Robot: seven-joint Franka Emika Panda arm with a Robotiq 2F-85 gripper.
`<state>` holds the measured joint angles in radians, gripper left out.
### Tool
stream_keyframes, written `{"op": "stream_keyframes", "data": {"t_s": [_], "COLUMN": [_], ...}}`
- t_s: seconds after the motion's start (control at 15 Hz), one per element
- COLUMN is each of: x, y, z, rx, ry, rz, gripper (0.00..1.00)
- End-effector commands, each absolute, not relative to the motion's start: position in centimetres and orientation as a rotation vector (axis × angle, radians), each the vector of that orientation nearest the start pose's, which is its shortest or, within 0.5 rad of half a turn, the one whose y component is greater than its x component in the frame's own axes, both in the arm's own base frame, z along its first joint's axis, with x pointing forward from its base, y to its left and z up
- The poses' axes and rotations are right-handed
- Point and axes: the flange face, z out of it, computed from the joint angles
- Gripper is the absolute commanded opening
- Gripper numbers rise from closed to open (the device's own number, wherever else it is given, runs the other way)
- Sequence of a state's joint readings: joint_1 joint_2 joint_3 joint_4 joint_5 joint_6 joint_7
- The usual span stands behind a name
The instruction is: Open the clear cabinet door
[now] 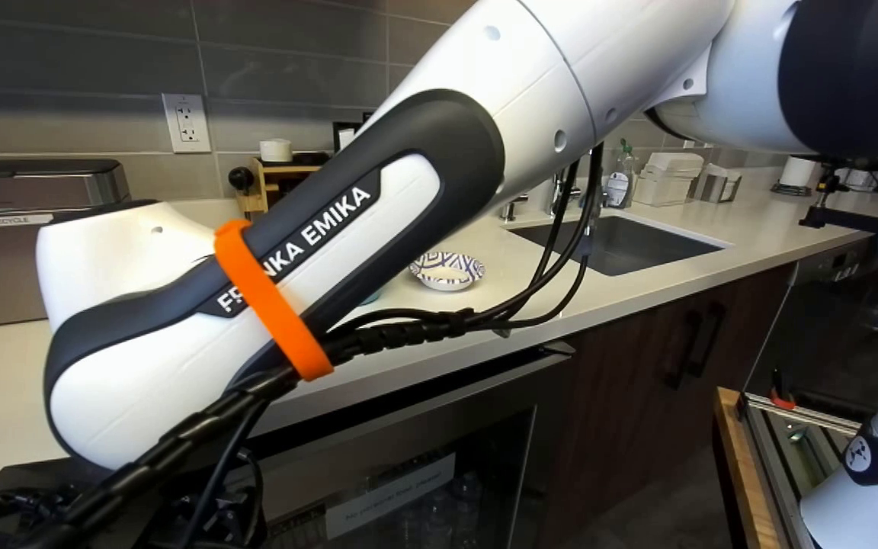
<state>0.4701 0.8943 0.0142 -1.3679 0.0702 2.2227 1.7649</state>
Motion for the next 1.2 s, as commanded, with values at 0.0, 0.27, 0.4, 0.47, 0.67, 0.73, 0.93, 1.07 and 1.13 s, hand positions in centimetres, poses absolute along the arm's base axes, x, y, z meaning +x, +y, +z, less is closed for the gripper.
{"op": "stream_keyframes", "data": {"t_s": [0.0,0.27,0.4,0.47,0.67,0.73,0.93,1.07,1.13], "x": [64.8,65.3,65.7,65.8,65.9,65.8,64.7,63.5,63.1], "y": [34.5,34.9,34.8,34.7,34.7,34.8,35.8,36.4,36.5], "z": [16.9,17.2,17.2,17.1,16.6,16.5,16.3,16.1,16.0], "rx": [-2.392,-2.346,-2.329,-2.321,-2.323,-2.331,-2.366,-2.396,-2.404], "ry": [2.048,2.084,2.1,2.104,2.117,2.112,2.065,2.033,2.014], "rz": [0.178,0.17,0.153,0.147,0.132,0.143,0.232,0.292,0.319], "gripper": [0.56,0.29,0.14,0.06,0.03,0.03,0.04,0.04,0.04]}}
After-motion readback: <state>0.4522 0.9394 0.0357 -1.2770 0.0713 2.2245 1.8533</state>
